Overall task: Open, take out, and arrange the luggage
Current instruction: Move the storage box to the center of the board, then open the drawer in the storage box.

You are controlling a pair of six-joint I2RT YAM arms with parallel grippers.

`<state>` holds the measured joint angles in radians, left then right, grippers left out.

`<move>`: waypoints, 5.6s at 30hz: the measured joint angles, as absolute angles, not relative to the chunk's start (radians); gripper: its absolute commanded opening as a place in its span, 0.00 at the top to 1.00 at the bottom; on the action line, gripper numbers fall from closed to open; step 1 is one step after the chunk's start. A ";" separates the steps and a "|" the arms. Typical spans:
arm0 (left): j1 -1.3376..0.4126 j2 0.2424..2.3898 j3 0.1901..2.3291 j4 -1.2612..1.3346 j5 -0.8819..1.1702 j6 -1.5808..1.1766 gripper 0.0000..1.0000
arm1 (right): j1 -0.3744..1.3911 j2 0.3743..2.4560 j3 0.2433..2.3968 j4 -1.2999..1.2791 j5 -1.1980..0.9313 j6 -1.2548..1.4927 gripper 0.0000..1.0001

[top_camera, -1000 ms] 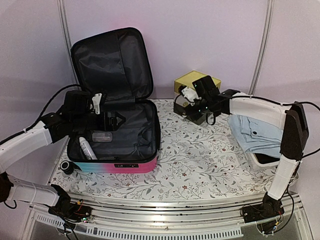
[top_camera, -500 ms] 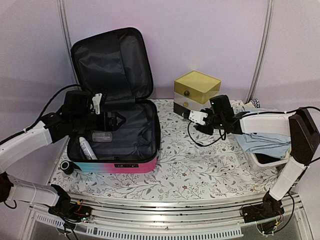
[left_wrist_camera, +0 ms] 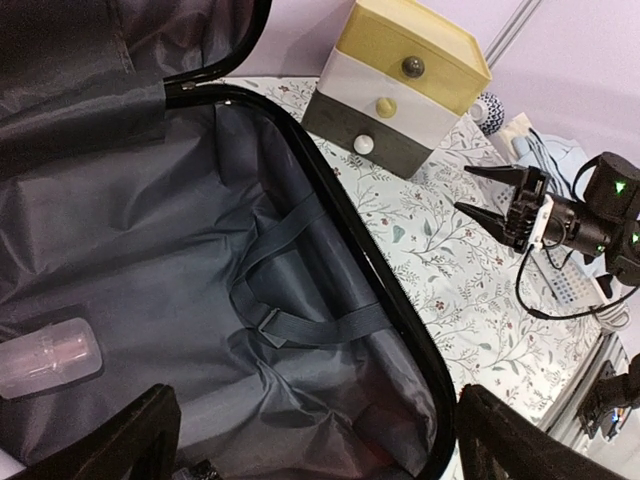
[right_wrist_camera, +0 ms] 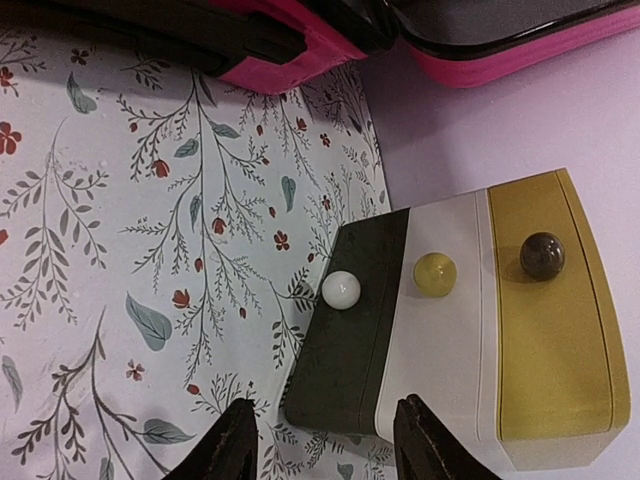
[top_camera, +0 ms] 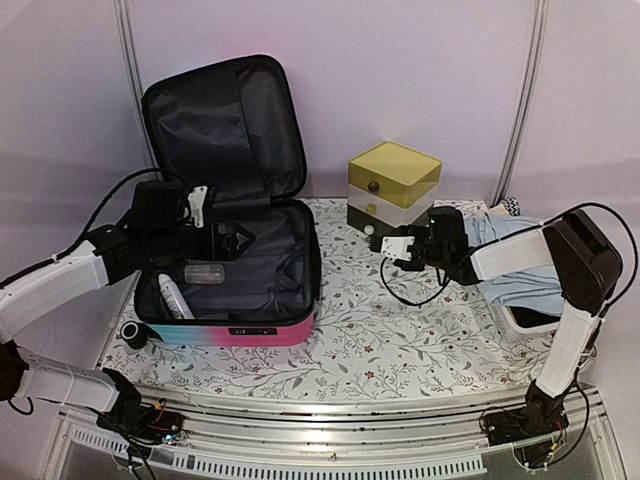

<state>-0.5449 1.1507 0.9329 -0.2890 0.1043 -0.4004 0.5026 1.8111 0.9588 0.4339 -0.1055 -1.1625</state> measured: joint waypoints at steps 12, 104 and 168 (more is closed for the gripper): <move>-0.544 1.135 0.915 -0.274 0.083 -0.391 0.02 | 0.457 2.004 0.904 0.731 -0.119 -1.391 0.51; -0.540 1.244 0.960 -0.268 0.033 -0.374 0.02 | 0.531 2.561 1.550 0.844 0.230 -1.457 0.86; -0.538 1.226 0.958 -0.262 0.051 -0.379 0.02 | 0.615 2.189 0.842 1.083 0.132 -1.414 0.94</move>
<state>-0.5385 1.2263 0.9581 -0.2619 0.0509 -0.3790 0.6151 2.1887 0.8425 1.0832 0.1322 -1.4136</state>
